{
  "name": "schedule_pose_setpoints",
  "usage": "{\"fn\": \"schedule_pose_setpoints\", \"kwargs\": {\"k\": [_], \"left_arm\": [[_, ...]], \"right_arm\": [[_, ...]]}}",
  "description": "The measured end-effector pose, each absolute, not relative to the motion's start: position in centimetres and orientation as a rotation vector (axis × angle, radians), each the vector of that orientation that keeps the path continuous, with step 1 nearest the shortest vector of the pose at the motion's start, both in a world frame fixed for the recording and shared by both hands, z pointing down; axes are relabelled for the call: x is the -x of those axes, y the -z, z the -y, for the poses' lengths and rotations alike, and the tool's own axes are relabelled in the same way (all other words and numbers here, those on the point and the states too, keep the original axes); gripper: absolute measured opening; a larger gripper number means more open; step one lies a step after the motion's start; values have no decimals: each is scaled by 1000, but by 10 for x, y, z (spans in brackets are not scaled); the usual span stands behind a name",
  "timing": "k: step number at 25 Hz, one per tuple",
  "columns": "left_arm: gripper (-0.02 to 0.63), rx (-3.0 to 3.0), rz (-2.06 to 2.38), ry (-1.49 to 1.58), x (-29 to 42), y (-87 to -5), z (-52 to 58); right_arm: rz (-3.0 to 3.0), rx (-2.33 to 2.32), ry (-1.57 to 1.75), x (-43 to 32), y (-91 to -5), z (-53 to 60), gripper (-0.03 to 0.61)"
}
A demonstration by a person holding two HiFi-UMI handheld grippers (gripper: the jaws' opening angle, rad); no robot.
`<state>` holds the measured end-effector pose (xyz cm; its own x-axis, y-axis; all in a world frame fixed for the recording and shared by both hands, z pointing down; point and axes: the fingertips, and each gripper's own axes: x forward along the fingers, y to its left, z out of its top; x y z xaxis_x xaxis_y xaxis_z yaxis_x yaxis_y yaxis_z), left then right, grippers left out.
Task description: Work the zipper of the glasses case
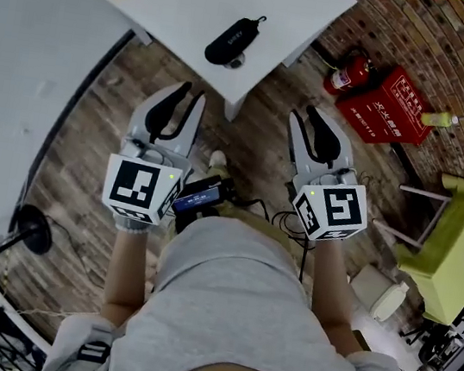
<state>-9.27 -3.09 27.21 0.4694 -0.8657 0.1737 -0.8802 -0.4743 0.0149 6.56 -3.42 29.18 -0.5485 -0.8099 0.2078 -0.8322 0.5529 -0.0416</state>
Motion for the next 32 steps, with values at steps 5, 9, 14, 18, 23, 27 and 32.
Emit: {"fn": "schedule_pose_setpoints", "kwargs": {"k": [5, 9, 14, 18, 23, 27, 32], "left_arm": [[86, -2609, 1505, -250, 112, -281, 75], [94, -2606, 1464, -262, 123, -291, 99], [106, -2603, 1404, -288, 128, -305, 119], [112, -2599, 1365, -298, 126, -313, 130], [117, -2589, 1345, -325, 120, -324, 144], [127, -2577, 1321, -367, 114, -335, 153], [137, -2552, 1288, -435, 110, -354, 166]], "right_arm": [[2586, -1421, -223, -47, -297, 77, 104], [2551, -1426, -230, -34, -304, 100, 104], [2512, -1422, -228, -24, -311, 117, 104], [2499, -1421, -230, -20, -314, 126, 104], [2498, -1401, -239, -19, -322, 137, 104], [2494, -1381, -261, -21, -329, 146, 104], [2491, -1346, -276, -20, -338, 161, 104]]}}
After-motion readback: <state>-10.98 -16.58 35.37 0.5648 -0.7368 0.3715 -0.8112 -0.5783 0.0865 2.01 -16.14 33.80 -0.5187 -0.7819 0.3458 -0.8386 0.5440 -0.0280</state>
